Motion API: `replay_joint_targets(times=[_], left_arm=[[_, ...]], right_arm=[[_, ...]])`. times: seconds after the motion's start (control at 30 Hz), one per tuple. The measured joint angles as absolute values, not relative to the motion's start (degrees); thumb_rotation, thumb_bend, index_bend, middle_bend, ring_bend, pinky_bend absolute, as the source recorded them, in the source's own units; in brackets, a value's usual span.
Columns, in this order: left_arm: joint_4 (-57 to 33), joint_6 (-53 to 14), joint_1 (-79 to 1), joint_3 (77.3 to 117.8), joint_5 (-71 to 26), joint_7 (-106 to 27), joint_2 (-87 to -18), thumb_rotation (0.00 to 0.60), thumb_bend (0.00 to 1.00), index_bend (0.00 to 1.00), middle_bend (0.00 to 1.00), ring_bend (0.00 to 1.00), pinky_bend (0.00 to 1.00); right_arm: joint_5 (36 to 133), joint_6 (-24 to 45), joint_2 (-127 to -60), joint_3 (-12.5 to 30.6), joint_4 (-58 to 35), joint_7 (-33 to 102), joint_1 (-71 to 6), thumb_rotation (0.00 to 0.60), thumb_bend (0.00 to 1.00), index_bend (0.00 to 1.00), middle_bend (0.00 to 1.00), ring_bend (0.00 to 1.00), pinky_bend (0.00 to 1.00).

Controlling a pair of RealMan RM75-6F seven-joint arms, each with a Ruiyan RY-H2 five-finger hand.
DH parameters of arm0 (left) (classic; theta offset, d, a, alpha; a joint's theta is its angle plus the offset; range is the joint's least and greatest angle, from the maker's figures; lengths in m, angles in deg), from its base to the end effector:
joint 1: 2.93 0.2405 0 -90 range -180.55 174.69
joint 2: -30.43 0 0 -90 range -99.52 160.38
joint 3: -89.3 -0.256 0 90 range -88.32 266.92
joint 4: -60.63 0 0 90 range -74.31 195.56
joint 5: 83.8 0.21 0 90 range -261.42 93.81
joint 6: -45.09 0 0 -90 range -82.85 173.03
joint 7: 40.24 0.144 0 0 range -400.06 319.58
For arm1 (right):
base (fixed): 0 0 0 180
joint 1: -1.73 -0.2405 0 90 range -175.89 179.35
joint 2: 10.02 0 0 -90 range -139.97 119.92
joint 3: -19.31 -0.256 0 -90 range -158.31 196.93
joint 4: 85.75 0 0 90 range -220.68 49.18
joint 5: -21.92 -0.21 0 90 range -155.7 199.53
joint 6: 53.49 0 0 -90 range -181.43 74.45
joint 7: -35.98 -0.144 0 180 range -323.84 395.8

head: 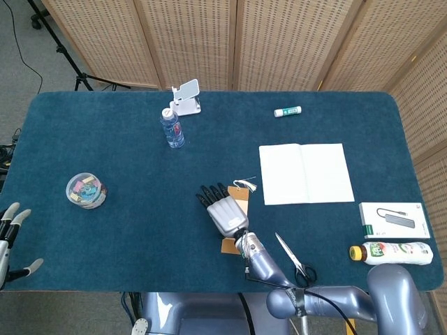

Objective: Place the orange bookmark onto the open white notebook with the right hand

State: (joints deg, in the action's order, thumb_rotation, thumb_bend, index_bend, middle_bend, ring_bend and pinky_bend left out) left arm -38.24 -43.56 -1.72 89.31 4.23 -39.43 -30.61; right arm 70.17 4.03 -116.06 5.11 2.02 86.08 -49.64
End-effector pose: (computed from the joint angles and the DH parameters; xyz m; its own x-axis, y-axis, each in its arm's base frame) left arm -0.3049 0.1375 0.1658 0.3553 0.0314 0.9342 0.9327 0.0537 -0.3565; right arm -0.0421 -0.3050 -0.0989 0.5780 -0.2618 0.7729 -0.7645 -0.5050 0.4007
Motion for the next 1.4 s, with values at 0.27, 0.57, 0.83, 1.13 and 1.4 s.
replay_joint_targets(times=[0.27,0.57,0.83,1.13,1.4], left_arm=[[-38.2,-44.0,-1.6,89.3,4.4,-39.6,-30.6,0.6,0.0,0.0,0.0,0.0,0.0],[-38.1,-44.6,-1.4,89.3,4.5,-40.5,-30.3,0.6,0.0,0.0,0.0,0.0,0.0],[-38.2,-44.4,-1.5,89.2,4.6,-39.8,-30.5,0.6,0.0,0.0,0.0,0.0,0.0],[-38.5,-44.2,-1.6,88.9,4.9,-38.2,-31.1,0.6,0.0,0.0,0.0,0.0,0.0],[-38.5,-44.3,-1.6,88.7,5.0,-37.6,-31.3,0.6,0.0,0.0,0.0,0.0,0.0]], right_arm=[[66.8,8.4,-120.0,7.4,2.9,89.8,-50.8,0.6,0.0,0.0,0.0,0.0,0.0],[66.1,10.5,-120.5,9.7,3.1,92.1,-50.7,0.6,0.0,0.0,0.0,0.0,0.0],[65.6,13.2,-118.5,12.3,6.2,94.2,-49.3,0.6,0.0,0.0,0.0,0.0,0.0],[63.6,16.4,-114.0,15.5,10.7,97.3,-47.1,0.6,0.0,0.0,0.0,0.0,0.0],[64.4,17.3,-111.9,17.5,9.1,97.2,-45.6,0.6,0.0,0.0,0.0,0.0,0.0]])
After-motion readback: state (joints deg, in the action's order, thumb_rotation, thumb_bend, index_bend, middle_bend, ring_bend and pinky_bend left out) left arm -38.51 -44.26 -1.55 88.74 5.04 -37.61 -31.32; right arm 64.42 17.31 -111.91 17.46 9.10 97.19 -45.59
